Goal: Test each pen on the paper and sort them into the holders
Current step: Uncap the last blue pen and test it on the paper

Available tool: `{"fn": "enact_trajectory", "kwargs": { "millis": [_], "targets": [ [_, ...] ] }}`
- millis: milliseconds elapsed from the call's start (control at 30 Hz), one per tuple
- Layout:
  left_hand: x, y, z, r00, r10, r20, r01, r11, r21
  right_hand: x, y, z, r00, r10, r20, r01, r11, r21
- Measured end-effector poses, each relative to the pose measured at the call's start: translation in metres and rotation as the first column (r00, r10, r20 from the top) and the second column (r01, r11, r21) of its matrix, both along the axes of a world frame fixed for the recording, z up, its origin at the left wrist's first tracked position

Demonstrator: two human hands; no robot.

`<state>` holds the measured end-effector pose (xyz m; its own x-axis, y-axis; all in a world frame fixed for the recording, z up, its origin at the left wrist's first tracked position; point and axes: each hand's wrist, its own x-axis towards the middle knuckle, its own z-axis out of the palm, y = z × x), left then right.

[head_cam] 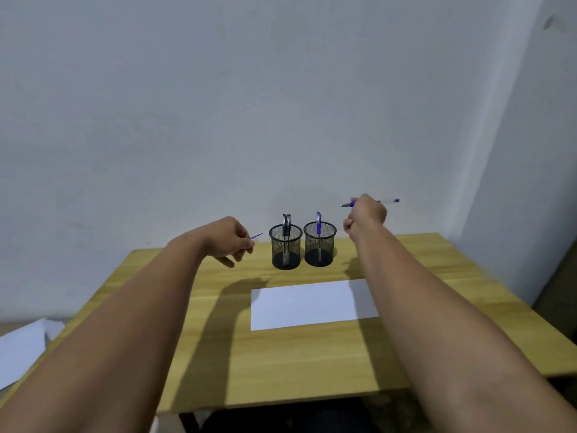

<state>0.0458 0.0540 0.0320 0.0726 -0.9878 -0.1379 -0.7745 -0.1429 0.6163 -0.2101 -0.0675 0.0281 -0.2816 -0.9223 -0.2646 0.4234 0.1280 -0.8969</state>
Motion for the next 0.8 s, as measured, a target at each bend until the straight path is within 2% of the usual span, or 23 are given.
{"fn": "enact_trajectory", "kwargs": {
  "millis": [100,167,267,333,433,500,567,633,667,733,800],
  "targets": [
    [0.048,0.014,-0.033,0.953,0.192,0.235,-0.166,0.978,-0.125,-0.039,-0.014,-0.011,0.984,-0.054,-0.171,0.041,0.996,-0.081],
    [0.058,0.020,-0.065,0.890,0.231,0.392,-0.193,0.972,-0.134,-0.043,-0.012,-0.028,0.977,-0.019,-0.211,-0.009,0.992,-0.129],
    [0.054,0.030,-0.116,0.803,0.298,0.515,-0.242,0.954,-0.176,-0.047,-0.005,-0.059,0.960,0.042,-0.278,-0.090,0.983,-0.161],
    [0.053,0.034,-0.140,0.766,0.336,0.548,-0.253,0.941,-0.223,-0.052,0.002,-0.081,0.938,0.059,-0.340,-0.129,0.974,-0.187],
    [0.050,0.031,-0.152,0.779,0.340,0.527,-0.277,0.940,-0.197,-0.057,0.007,-0.108,0.907,0.106,-0.408,-0.189,0.967,-0.169],
    [0.042,0.028,-0.156,0.741,0.400,0.540,-0.290,0.915,-0.281,-0.056,0.011,-0.119,0.899,0.168,-0.405,-0.242,0.960,-0.139],
    [0.025,0.025,-0.157,0.718,0.424,0.553,-0.208,0.888,-0.410,-0.054,0.018,-0.128,0.885,0.214,-0.413,-0.296,0.944,-0.144],
    [0.006,0.024,-0.159,0.778,0.344,0.526,-0.032,0.858,-0.513,-0.050,0.023,-0.139,0.861,0.233,-0.452,-0.345,0.921,-0.182],
    [-0.002,0.022,-0.160,0.825,0.252,0.506,0.062,0.849,-0.524,-0.048,0.024,-0.145,0.859,0.249,-0.447,-0.368,0.908,-0.200],
    [-0.017,0.020,-0.166,0.898,0.072,0.435,0.164,0.861,-0.482,-0.046,0.024,-0.157,0.865,0.314,-0.392,-0.419,0.881,-0.220],
    [-0.024,0.021,-0.174,0.934,-0.035,0.355,0.185,0.898,-0.399,-0.047,0.020,-0.167,0.848,0.368,-0.380,-0.465,0.862,-0.203]
  ]
}}
